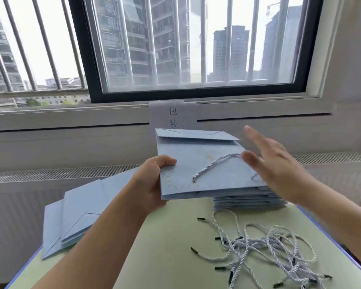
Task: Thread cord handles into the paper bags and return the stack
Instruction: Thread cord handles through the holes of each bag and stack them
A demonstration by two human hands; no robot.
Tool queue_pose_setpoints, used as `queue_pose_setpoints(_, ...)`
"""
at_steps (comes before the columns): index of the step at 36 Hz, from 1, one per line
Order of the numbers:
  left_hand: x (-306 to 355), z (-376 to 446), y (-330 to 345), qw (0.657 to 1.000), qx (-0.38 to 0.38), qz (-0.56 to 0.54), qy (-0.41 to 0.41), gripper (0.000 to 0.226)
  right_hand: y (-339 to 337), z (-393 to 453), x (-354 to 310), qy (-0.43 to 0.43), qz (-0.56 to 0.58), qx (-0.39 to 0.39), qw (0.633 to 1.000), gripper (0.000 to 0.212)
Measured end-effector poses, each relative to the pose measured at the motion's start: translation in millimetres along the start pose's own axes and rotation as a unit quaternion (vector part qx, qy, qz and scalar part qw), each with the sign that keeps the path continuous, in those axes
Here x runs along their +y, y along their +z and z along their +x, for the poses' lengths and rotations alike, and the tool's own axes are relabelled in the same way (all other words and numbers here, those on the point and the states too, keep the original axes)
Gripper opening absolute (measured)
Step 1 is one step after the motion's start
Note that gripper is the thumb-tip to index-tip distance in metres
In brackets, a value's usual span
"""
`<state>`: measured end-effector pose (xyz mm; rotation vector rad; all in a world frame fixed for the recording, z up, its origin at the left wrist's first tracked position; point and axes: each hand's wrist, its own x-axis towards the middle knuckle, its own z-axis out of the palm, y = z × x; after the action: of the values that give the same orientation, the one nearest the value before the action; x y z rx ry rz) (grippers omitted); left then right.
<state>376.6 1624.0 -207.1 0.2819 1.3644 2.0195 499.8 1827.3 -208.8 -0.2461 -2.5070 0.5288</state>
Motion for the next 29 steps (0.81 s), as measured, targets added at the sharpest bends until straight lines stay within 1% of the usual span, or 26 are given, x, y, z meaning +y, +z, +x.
queue_pose_setpoints(2,1.6,14.4,6.0,1.0,0.018,0.011,0.005,0.016,-6.0,12.8,22.7,0.113,0.066,-0.012,0.991,0.105)
queue_pose_setpoints(4,2.4,30.6,16.1,0.999,0.027,0.022,0.009,0.017,-9.1,24.5,38.3,0.198,0.198,-0.041,0.959,0.096)
queue_pose_setpoints(5,2.3,39.7,21.6,0.999,0.026,0.029,0.012,0.018,-9.2,30.5,44.8,0.231,0.256,-0.051,0.937,0.082)
queue_pose_setpoints(7,1.7,58.1,32.5,0.998,0.024,0.044,0.025,0.021,-9.5,42.6,51.5,0.266,0.335,-0.046,0.903,0.041)
queue_pose_setpoints(8,1.4,68.1,37.3,0.998,0.024,0.049,0.035,0.022,-9.6,49.9,56.5,0.274,0.344,-0.033,0.898,0.028)
queue_pose_setpoints(9,1.0,78.2,42.0,0.997,0.021,0.058,0.048,0.019,-9.5,56.6,61.5,0.277,0.347,-0.018,0.896,0.023)
queue_pose_setpoints(11,0.6,98.2,50.5,0.993,0.023,0.083,0.077,0.008,-10.2,70.4,74.5,0.288,0.354,0.011,0.89,0.023)
queue_pose_setpoints(12,0.4,107.5,54.9,0.991,0.029,0.094,0.088,0.006,-10.9,77.2,80.2,0.296,0.361,0.022,0.884,0.026)
queue_pose_setpoints(13,-0.2,117.3,59.0,0.988,0.04,0.108,0.098,0.008,-11.1,83.5,86.5,0.304,0.367,0.033,0.878,0.029)
queue_pose_setpoints(15,-0.8,137.9,65.1,0.981,0.071,0.132,0.12,0.023,-9.2,95.9,100.0,0.316,0.365,0.041,0.875,0.031)
queue_pose_setpoints(17,-2.1,160.7,68.3,0.974,0.097,0.156,0.133,0.044,-5.3,105.5,112.1,0.324,0.351,0.05,0.877,0.032)
queue_pose_setpoints(18,-3.4,173.6,68.7,0.97,0.102,0.174,0.136,0.051,-2.6,110.0,118.9,0.328,0.342,0.057,0.879,0.034)
queue_pose_setpoints(19,-5.2,184.3,70.0,0.966,0.104,0.193,0.134,0.051,0.7,114.1,126.1,0.331,0.337,0.063,0.879,0.036)
queue_pose_setpoints(22,-12.1,201.6,74.8,0.958,0.083,0.249,0.112,0.039,9.9,121.4,145.8,0.348,0.324,0.063,0.877,0.042)
queue_pose_setpoints(23,-15.8,206.1,75.8,0.956,0.077,0.263,0.102,0.038,12.6,121.5,152.3,0.354,0.32,0.057,0.877,0.041)
queue_pose_setpoints(27,-32.7,219.8,75.1,0.946,0.04,0.316,0.061,0.033,18.8,111.3,177.9,0.385,0.271,0.013,0.882,0.036)
queue_pose_setpoints(29,-39.9,221.8,74.1,0.94,0.035,0.338,0.041,0.03,18.9,103.5,190.2,0.389,0.264,-0.007,0.883,0.032)
